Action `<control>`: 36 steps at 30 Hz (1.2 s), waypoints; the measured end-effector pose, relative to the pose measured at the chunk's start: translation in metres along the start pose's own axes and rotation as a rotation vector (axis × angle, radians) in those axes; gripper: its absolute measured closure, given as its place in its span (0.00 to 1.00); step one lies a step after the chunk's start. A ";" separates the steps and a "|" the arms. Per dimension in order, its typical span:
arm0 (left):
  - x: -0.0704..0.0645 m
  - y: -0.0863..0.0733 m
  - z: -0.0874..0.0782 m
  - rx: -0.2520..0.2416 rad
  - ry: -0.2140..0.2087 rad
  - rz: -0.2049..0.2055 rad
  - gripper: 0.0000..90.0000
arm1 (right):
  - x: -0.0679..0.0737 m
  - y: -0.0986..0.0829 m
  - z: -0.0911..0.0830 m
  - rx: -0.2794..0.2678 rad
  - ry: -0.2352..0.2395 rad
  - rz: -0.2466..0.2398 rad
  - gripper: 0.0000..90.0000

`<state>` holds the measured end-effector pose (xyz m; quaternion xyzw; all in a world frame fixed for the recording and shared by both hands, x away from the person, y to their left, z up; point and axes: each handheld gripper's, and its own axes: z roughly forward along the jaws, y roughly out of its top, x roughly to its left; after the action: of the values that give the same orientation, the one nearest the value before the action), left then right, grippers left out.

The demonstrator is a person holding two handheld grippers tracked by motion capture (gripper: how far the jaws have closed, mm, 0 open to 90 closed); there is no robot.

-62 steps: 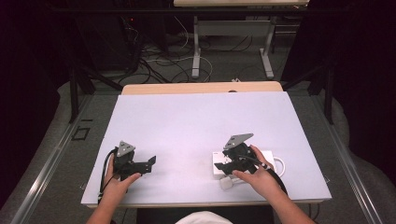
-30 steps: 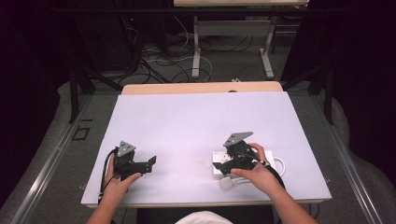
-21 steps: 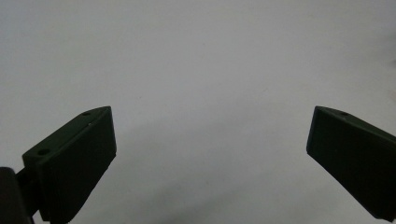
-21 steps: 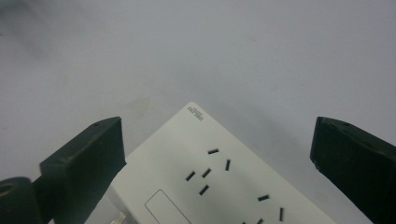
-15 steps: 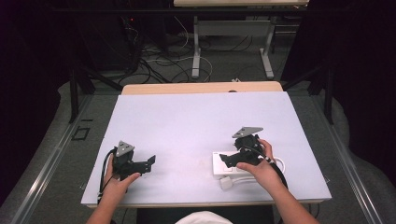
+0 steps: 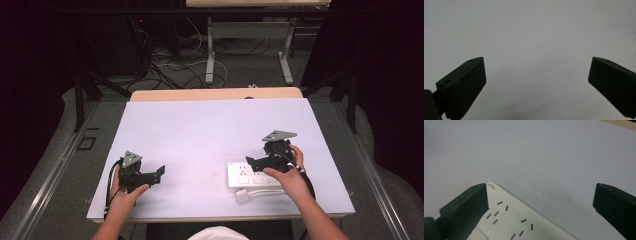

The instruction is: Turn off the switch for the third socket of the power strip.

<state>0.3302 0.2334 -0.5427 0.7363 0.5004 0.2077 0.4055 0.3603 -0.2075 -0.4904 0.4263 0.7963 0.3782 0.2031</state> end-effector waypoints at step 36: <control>0.003 0.000 -0.001 -0.001 0.007 -0.009 0.02 | -0.079 -0.034 -0.027 -0.081 -0.158 0.148 0.00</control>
<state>0.3312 0.2366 -0.5424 0.7332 0.5049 0.2086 0.4050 0.3688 -0.2969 -0.4997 0.5037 0.7284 0.3891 0.2536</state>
